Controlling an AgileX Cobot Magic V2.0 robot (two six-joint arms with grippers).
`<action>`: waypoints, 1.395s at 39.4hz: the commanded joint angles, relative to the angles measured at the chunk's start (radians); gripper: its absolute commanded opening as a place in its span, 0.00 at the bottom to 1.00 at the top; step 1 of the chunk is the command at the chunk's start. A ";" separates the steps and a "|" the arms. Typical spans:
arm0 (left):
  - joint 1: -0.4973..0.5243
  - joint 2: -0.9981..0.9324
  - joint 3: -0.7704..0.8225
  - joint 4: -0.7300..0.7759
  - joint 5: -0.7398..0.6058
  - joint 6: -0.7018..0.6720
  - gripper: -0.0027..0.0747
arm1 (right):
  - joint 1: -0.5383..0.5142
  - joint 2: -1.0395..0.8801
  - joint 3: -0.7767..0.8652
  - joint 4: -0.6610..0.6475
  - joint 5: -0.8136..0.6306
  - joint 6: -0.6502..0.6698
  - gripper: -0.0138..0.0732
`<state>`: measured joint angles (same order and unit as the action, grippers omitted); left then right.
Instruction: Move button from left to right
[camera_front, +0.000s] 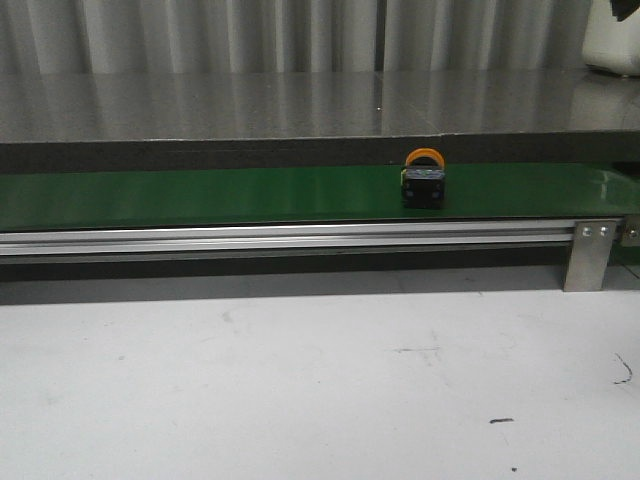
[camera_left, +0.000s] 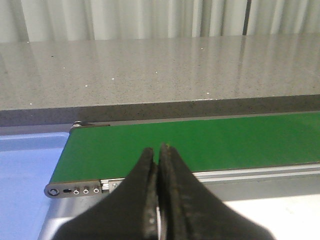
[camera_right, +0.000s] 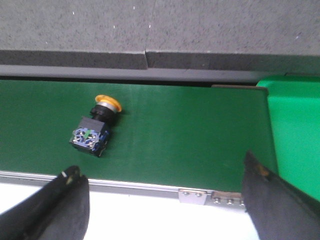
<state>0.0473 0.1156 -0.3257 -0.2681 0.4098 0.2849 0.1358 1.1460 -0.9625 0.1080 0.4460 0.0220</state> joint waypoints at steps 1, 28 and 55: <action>-0.004 0.011 -0.026 -0.016 -0.079 -0.011 0.01 | 0.002 0.058 -0.084 0.029 -0.028 0.003 0.89; -0.004 0.011 -0.026 -0.016 -0.079 -0.011 0.01 | 0.002 0.536 -0.407 0.141 0.103 0.003 0.89; -0.004 0.011 -0.026 -0.016 -0.079 -0.011 0.01 | -0.012 0.659 -0.521 0.141 0.207 0.003 0.28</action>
<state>0.0473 0.1156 -0.3257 -0.2681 0.4098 0.2849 0.1358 1.8683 -1.4334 0.2360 0.6620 0.0276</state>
